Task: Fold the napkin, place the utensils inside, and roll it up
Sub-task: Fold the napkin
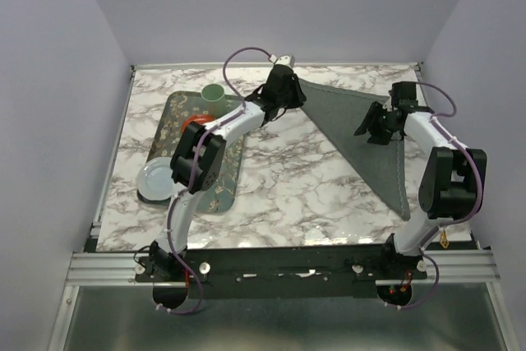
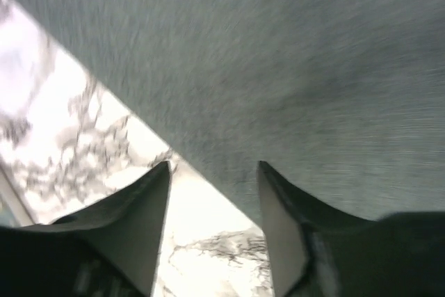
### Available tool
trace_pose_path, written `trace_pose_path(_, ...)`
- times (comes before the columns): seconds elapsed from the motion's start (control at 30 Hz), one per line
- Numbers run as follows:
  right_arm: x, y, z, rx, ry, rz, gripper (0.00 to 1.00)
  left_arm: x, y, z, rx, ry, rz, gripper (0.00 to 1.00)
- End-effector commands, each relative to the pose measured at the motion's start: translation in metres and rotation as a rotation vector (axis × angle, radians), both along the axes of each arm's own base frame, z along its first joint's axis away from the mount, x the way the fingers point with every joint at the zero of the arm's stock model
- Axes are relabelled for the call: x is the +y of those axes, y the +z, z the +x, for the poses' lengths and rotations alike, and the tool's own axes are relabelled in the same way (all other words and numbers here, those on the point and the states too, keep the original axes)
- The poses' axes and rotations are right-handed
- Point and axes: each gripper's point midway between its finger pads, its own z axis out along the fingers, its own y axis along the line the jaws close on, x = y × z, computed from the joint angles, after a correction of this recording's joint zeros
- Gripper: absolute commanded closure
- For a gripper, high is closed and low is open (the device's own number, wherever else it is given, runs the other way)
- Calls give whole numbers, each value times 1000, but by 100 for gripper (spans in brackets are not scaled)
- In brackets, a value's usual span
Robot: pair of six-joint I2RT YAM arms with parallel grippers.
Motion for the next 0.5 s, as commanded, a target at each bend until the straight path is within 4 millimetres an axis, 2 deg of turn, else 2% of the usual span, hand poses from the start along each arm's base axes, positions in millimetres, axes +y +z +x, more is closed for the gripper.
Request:
trace_pose_path(0.0, 48, -4, -8, -72, 102, 143, 45, -21, 3, 49, -82, 31, -132, 80)
trace_pose_path(0.03, 50, -7, -11, -70, 108, 138, 45, -24, 4, 56, -100, 42, -145, 82)
trace_pose_path(0.07, 53, -9, -14, -68, 115, 136, 46, -25, -17, 63, -84, 54, -134, 83)
trace_pose_path(0.1, 53, -14, -17, -60, 117, 135, 48, -29, -3, 72, -115, 60, -156, 85)
trace_pose_path(0.13, 61, -16, -21, -54, 142, 134, 49, -26, -5, 80, -123, 98, -156, 85)
trace_pose_path(0.17, 63, -19, -22, -54, 150, 135, 49, -25, -17, 85, -113, 114, -157, 85)
trace_pose_path(0.23, 64, -21, -22, -66, 168, 120, 50, -21, -13, 96, -128, 165, -214, 85)
trace_pose_path(0.27, 64, -23, -21, -67, 177, 117, 50, -20, -24, 100, -118, 176, -223, 86)
trace_pose_path(0.43, 68, -16, -12, -100, 224, 58, 45, -22, -31, 107, -117, 186, -267, 86)
trace_pose_path(0.47, 70, -14, -9, -108, 228, 51, 44, -17, -36, 112, -114, 206, -264, 86)
